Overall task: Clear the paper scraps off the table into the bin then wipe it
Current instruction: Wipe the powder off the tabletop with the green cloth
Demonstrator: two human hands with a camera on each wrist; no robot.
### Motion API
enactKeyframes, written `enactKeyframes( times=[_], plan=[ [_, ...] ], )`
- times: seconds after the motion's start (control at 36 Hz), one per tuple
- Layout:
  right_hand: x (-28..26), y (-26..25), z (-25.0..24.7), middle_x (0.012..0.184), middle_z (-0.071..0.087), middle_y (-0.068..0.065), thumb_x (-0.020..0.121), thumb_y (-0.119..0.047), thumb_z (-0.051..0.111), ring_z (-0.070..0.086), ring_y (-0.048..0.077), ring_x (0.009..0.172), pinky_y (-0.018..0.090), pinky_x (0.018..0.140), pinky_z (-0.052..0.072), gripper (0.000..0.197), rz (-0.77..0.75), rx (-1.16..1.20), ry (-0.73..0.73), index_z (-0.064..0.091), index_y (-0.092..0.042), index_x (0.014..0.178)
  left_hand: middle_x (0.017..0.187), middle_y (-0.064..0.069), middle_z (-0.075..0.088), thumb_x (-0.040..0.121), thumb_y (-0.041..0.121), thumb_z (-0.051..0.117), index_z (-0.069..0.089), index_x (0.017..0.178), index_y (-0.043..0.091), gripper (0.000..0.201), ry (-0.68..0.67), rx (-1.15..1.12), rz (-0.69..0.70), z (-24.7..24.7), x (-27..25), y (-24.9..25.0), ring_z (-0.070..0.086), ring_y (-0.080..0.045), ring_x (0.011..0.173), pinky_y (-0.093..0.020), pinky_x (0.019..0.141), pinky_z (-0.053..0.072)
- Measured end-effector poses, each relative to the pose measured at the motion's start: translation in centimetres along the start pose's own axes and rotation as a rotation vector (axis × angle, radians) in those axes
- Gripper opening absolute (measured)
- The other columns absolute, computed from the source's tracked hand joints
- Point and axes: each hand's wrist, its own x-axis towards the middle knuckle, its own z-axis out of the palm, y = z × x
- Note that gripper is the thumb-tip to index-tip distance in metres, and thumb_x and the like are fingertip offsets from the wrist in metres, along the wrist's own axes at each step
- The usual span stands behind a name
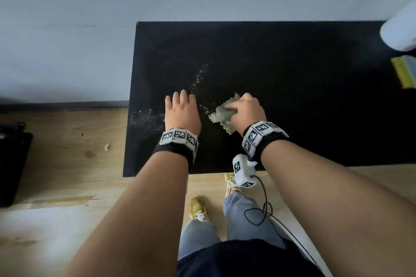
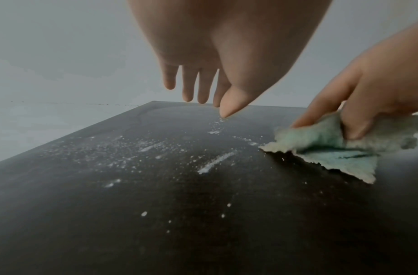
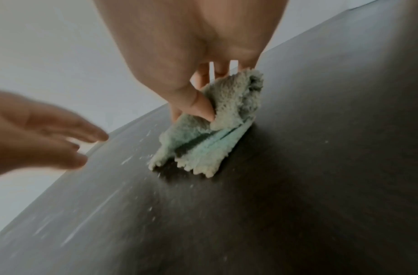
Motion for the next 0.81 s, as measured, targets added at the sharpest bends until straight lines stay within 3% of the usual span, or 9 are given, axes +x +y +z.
enactKeyframes(
  times=[0.11, 0.19, 0.25, 0.36, 0.42, 0.53, 0.67, 0.75, 0.81],
  plan=[
    [0.2, 2.4, -1.9, 0.127, 0.045, 0.005, 0.089, -0.023, 0.058, 0.046, 0.028, 0.117, 0.042, 0.099, 0.043, 0.034, 0.275, -0.084, 0.210, 0.063, -0.032, 0.122, 0.149, -0.009, 0.032, 0.089, 0.015, 0.050, 0.040, 0.140, 0.012, 0.052, -0.004, 0.009, 0.027, -0.2, -0.7, -0.4, 0.027, -0.029, 0.139, -0.047, 0.119, 0.014],
    [0.5, 5.2, -2.1, 0.131, 0.041, 0.008, 0.096, -0.034, 0.045, 0.043, 0.030, 0.120, 0.042, 0.096, 0.040, 0.037, 0.575, -0.084, 0.181, 0.059, -0.019, 0.127, 0.151, -0.009, 0.030, 0.090, 0.018, 0.053, 0.038, 0.141, 0.013, 0.054, -0.001, 0.023, 0.036, -0.4, -1.1, -0.9, 0.025, -0.028, 0.140, -0.047, 0.119, 0.014],
    [0.3, 6.0, -1.4, 0.134, 0.040, 0.010, 0.099, -0.033, 0.038, 0.043, 0.030, 0.123, 0.044, 0.096, 0.040, 0.042, 0.653, -0.096, 0.124, 0.056, -0.009, 0.129, 0.152, -0.010, 0.029, 0.091, 0.018, 0.051, 0.037, 0.142, 0.013, 0.053, 0.001, 0.031, 0.045, -0.5, -1.5, -1.2, 0.024, -0.028, 0.141, -0.047, 0.119, 0.014],
    [-0.2, 4.0, 0.7, 0.133, 0.039, 0.013, 0.097, -0.027, 0.040, 0.039, 0.033, 0.126, 0.044, 0.097, 0.042, 0.038, 0.532, -0.168, 0.056, 0.060, -0.006, 0.123, 0.153, -0.010, 0.027, 0.092, 0.016, 0.048, 0.036, 0.143, 0.013, 0.052, -0.003, 0.041, 0.057, -0.7, -2.1, -2.1, 0.022, -0.029, 0.142, -0.047, 0.119, 0.014],
    [-0.3, 2.4, 1.6, 0.134, 0.037, 0.013, 0.092, -0.022, 0.052, 0.037, 0.033, 0.128, 0.041, 0.097, 0.044, 0.035, 0.488, -0.158, 0.031, 0.059, -0.007, 0.123, 0.154, -0.010, 0.026, 0.092, 0.016, 0.048, 0.035, 0.143, 0.013, 0.053, -0.016, 0.043, 0.059, -0.7, -2.3, -2.6, 0.021, -0.029, 0.142, -0.048, 0.119, 0.014],
    [0.0, -0.5, 3.0, 0.135, 0.035, 0.009, 0.086, -0.029, 0.065, 0.036, 0.032, 0.130, 0.040, 0.095, 0.045, 0.043, 0.435, -0.105, -0.029, 0.058, -0.012, 0.125, 0.153, -0.011, 0.027, 0.091, 0.016, 0.049, 0.035, 0.143, 0.013, 0.054, -0.021, 0.057, 0.064, -0.7, -2.5, -3.7, 0.022, -0.030, 0.142, -0.048, 0.119, 0.014],
    [-0.1, -3.6, 4.5, 0.132, 0.037, 0.008, 0.093, -0.027, 0.056, 0.039, 0.028, 0.128, 0.036, 0.093, 0.044, 0.034, 0.304, -0.047, 0.012, 0.058, -0.008, 0.121, 0.151, -0.010, 0.030, 0.090, 0.014, 0.048, 0.037, 0.141, 0.013, 0.052, -0.021, 0.061, 0.056, -0.4, -2.5, -4.6, 0.025, -0.029, 0.140, -0.047, 0.119, 0.015],
    [-0.2, -4.9, 4.8, 0.131, 0.036, 0.006, 0.091, -0.018, 0.056, 0.040, 0.026, 0.123, 0.030, 0.083, 0.042, 0.033, 0.168, -0.063, -0.044, 0.062, -0.016, 0.124, 0.149, -0.010, 0.032, 0.089, 0.013, 0.048, 0.039, 0.139, 0.012, 0.051, -0.013, 0.061, 0.045, -0.2, -2.2, -5.0, 0.027, -0.030, 0.139, -0.047, 0.118, 0.015],
    [0.0, -5.4, 4.7, 0.128, 0.037, 0.006, 0.092, -0.020, 0.054, 0.044, 0.025, 0.118, 0.030, 0.083, 0.045, 0.032, 0.099, -0.043, -0.074, 0.064, -0.017, 0.122, 0.149, -0.011, 0.033, 0.089, 0.014, 0.049, 0.040, 0.139, 0.012, 0.050, -0.011, 0.062, 0.032, -0.2, -1.9, -5.3, 0.028, -0.030, 0.139, -0.047, 0.118, 0.016]
  ],
)
